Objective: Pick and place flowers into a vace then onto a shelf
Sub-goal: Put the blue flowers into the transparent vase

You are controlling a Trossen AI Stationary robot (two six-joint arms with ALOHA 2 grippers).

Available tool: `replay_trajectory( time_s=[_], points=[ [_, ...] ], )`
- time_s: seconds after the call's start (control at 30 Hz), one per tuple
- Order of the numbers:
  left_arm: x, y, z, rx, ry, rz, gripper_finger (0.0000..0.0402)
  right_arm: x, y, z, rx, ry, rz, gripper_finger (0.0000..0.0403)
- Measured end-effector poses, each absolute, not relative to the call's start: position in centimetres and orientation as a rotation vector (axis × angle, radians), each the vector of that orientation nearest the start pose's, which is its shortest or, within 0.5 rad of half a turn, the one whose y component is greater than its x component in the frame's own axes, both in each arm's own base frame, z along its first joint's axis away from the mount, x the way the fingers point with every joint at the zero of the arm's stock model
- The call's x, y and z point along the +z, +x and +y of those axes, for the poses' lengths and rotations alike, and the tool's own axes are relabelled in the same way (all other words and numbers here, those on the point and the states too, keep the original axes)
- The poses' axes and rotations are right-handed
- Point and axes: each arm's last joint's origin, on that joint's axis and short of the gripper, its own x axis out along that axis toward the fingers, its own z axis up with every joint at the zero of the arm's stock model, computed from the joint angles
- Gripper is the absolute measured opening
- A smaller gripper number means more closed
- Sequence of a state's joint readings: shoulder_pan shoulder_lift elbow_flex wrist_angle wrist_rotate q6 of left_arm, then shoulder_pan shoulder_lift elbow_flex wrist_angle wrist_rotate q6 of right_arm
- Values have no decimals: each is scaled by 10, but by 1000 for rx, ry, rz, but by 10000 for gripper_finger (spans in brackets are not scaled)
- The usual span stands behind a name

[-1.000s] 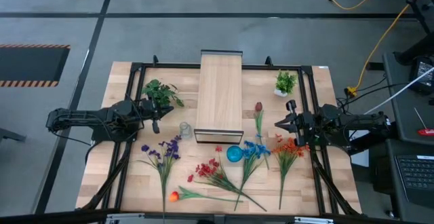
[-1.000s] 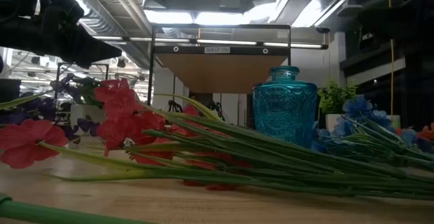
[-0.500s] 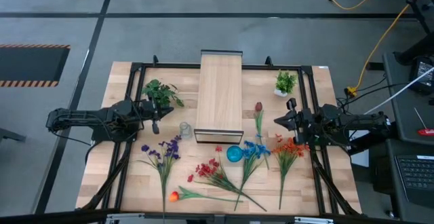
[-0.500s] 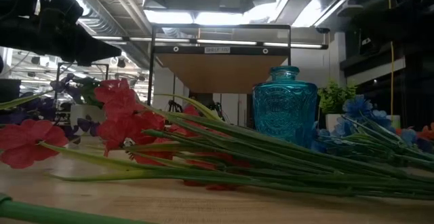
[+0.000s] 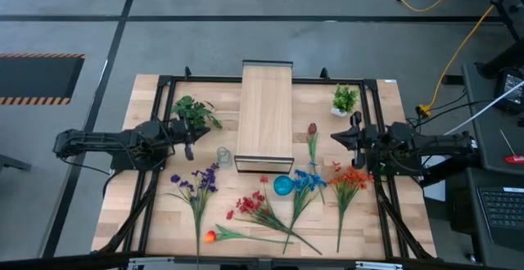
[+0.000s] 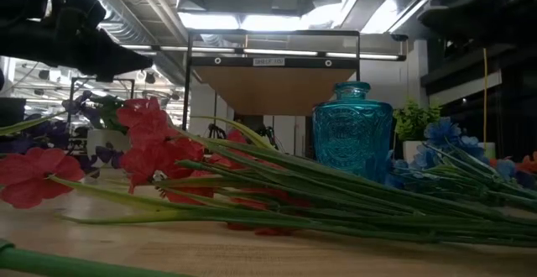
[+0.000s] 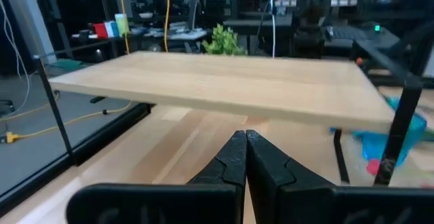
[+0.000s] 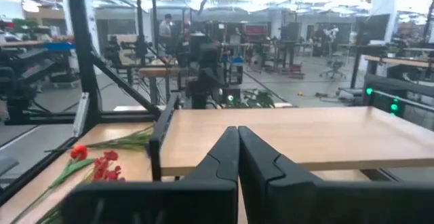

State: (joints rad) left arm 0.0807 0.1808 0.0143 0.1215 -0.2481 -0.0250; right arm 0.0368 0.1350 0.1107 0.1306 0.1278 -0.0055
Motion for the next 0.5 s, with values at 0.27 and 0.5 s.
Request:
replay_trajectory(
  time_s=[0.27, 0.5],
  points=[
    [179, 115, 24, 354, -71, 76, 2, 212, 110, -10, -233, 19, -44, 6],
    [192, 126, 30, 357, 1, 143, 2, 215, 120, -15, -274, 44, 2, 7]
  ],
)
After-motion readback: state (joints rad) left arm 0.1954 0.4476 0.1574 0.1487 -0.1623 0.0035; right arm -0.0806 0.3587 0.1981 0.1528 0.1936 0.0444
